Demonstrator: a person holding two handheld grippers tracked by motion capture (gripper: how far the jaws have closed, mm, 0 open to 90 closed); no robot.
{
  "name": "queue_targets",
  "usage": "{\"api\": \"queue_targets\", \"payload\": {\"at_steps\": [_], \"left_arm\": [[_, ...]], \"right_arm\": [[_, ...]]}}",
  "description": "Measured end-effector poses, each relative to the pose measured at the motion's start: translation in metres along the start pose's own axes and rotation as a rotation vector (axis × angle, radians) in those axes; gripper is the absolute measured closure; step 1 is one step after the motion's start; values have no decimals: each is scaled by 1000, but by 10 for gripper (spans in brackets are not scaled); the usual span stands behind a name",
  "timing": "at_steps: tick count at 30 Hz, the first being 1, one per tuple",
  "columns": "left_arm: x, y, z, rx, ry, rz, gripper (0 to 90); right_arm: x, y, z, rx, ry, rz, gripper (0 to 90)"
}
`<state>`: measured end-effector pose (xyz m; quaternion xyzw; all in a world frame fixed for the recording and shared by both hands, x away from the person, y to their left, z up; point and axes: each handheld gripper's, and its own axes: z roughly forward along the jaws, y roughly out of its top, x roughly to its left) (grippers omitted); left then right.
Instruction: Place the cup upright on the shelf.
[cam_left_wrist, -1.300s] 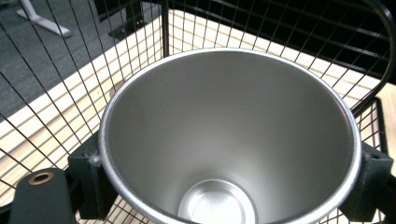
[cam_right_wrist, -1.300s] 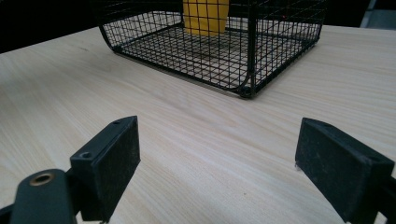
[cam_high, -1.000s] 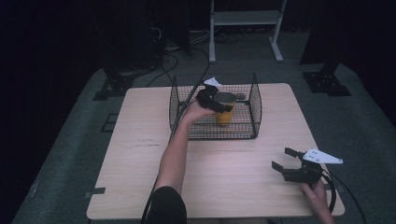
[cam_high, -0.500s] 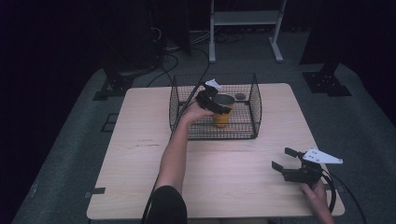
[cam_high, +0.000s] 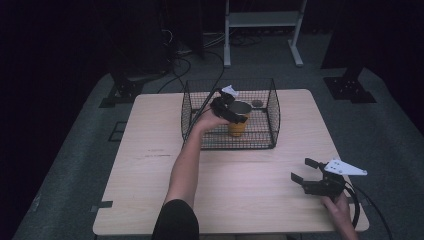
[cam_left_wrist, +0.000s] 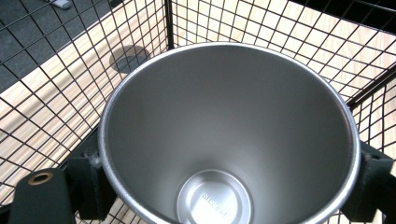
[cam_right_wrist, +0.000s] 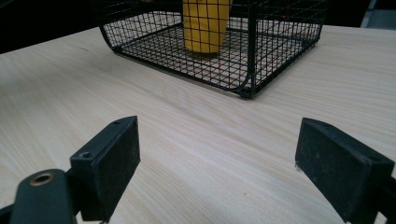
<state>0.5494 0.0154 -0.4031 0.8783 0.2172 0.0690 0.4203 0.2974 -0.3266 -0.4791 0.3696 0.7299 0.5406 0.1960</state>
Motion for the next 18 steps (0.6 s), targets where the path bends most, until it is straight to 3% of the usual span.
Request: {"api": "queue_targets", "payload": {"at_steps": [18], "left_arm": [[-3,-1,-3,14,-6,14,67]], "right_arm": [[0,0,0,1,1,-1,129]]}}
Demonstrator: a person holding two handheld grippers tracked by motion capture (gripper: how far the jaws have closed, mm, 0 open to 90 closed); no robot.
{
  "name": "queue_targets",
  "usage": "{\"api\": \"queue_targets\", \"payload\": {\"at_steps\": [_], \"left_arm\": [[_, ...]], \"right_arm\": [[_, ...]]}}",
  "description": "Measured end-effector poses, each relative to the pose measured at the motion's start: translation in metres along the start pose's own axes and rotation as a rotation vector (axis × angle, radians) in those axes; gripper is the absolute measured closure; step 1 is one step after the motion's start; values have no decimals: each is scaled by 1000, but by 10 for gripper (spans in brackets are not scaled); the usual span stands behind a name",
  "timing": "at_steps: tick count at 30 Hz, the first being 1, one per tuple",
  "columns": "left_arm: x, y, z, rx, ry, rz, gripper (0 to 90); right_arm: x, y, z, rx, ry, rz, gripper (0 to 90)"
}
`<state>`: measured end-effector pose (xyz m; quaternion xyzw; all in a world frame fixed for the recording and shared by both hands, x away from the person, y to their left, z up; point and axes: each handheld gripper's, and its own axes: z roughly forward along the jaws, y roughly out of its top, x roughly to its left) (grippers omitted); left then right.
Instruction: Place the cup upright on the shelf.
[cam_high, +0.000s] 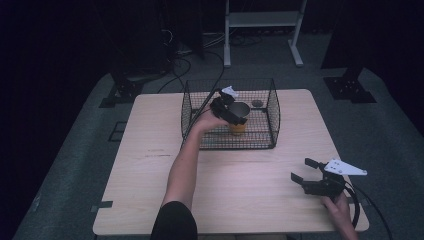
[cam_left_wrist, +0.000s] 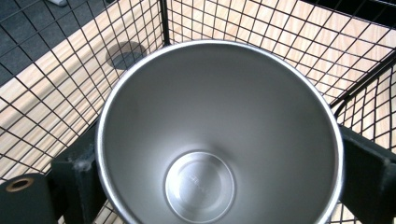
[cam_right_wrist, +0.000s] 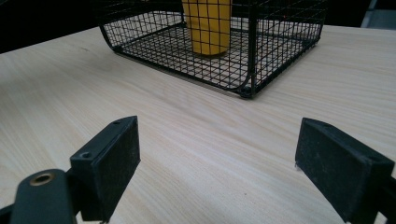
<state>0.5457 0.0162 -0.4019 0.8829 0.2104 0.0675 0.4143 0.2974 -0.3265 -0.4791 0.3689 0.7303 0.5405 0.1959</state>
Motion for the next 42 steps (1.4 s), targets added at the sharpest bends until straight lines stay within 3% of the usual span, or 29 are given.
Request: {"api": "queue_targets", "payload": {"at_steps": [11,18,32,42], "left_arm": [[-3,3,-2,-26,11,6,32],[-4,7,-8,-71,22,10,26],[-9,15,-28,-147,58,29,13],[-20,11,-48,-211,53,41,13]], "right_arm": [[0,0,0,-1,0,0,129],[0,0,0,0,0,-1,129],[-1,0,0,-2,7,-1,129],[-1,0,-1,-3,4,-1,129]]}}
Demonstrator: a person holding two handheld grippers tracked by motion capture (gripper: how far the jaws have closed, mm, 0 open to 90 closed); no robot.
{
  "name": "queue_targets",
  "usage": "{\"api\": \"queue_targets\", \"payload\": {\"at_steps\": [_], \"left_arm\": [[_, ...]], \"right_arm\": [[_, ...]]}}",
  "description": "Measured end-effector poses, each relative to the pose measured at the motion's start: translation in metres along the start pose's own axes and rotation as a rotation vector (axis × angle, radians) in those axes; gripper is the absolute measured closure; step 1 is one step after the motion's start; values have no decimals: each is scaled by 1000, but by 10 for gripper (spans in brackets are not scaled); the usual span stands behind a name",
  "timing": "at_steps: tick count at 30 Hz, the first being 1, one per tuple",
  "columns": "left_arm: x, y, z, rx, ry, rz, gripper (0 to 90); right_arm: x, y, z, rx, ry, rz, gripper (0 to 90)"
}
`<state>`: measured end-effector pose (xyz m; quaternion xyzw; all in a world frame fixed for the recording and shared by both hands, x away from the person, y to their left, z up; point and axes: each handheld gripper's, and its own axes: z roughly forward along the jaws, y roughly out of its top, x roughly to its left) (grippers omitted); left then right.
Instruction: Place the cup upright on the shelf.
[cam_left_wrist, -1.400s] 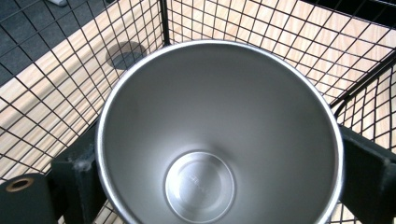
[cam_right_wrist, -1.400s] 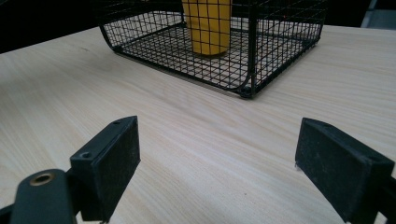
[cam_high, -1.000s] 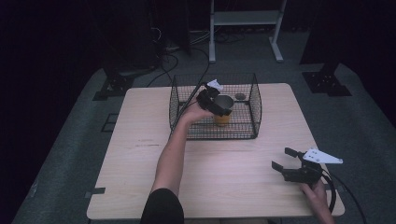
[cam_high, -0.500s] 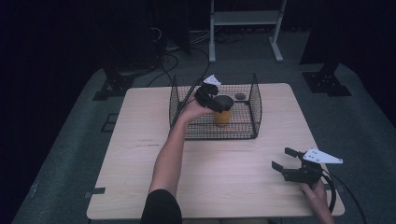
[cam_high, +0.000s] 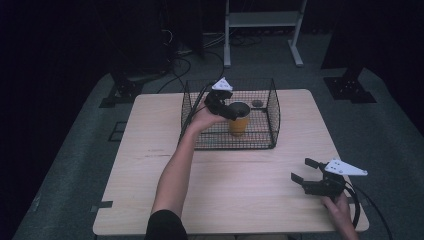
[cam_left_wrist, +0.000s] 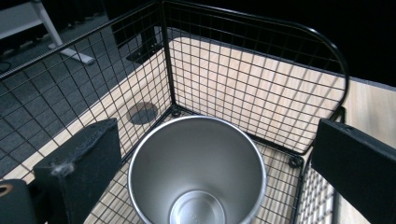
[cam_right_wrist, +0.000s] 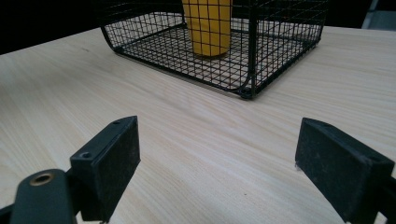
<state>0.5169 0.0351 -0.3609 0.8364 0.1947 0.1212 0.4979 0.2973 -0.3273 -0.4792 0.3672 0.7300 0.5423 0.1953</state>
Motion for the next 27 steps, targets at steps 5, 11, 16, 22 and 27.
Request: {"api": "queue_targets", "payload": {"at_steps": [5,11,16,22,27], "left_arm": [[-6,-6,-18,-34,-4,-6,13],[-14,-11,-35,-60,-6,1,13],[-25,-12,-51,-105,-17,8,14],[-33,-16,-63,-114,-20,17,13],[-39,-24,-67,-115,-23,12,14]], "right_arm": [[0,0,0,2,-10,3,129],[1,0,0,9,-17,-3,129],[1,0,1,9,-20,1,129],[1,0,0,9,-19,3,129],[1,0,0,9,-19,3,129]]}}
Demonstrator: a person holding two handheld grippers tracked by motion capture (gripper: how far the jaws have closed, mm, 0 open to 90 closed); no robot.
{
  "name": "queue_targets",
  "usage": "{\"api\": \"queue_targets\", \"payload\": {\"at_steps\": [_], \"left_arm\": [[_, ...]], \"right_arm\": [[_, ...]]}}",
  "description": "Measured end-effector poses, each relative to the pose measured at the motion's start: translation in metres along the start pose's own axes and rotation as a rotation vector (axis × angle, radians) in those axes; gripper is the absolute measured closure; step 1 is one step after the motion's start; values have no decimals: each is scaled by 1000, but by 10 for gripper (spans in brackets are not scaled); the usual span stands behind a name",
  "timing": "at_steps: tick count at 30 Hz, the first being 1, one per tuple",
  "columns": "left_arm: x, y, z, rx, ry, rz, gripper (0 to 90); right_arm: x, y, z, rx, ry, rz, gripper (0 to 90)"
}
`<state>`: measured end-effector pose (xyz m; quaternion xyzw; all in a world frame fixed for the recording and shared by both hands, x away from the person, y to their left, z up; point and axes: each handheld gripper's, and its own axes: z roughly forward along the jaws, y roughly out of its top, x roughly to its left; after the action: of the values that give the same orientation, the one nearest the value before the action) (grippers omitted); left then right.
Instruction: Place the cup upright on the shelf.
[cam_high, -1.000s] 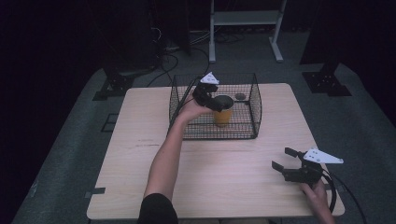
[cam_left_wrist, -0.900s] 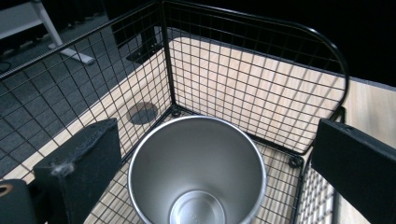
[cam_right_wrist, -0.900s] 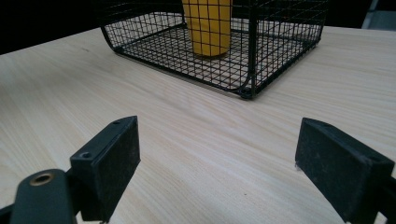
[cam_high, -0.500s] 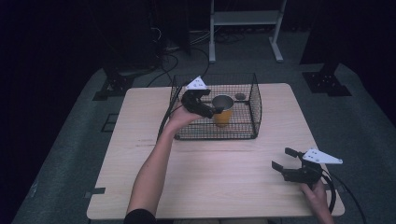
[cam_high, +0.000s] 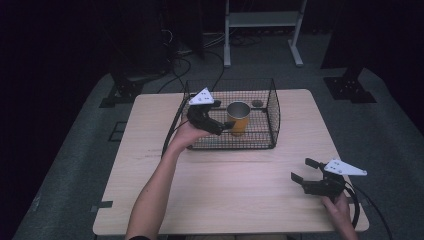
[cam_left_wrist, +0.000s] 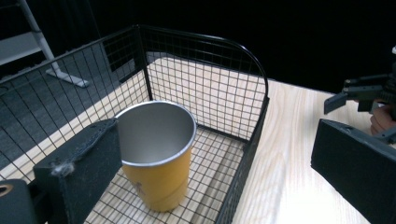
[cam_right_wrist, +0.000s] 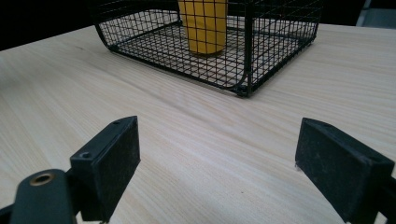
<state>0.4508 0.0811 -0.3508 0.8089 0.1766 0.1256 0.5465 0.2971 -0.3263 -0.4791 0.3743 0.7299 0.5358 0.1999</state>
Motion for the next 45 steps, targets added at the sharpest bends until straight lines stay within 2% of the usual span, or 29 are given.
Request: {"api": "queue_targets", "payload": {"at_steps": [7,22,29,42,45], "left_arm": [[-7,-11,-9,-7,-6,-7,13],[-27,-19,-28,-44,-6,12,14],[-34,-24,-34,-38,4,23,14],[-44,-42,-50,-49,14,4,14],[-46,-45,-51,-39,19,10,14]], "right_arm": [[0,0,0,1,-3,3,129],[0,0,0,2,-7,-1,129],[0,0,0,3,-6,1,129],[0,0,0,7,-8,1,129],[0,0,0,9,-13,3,129]]}}
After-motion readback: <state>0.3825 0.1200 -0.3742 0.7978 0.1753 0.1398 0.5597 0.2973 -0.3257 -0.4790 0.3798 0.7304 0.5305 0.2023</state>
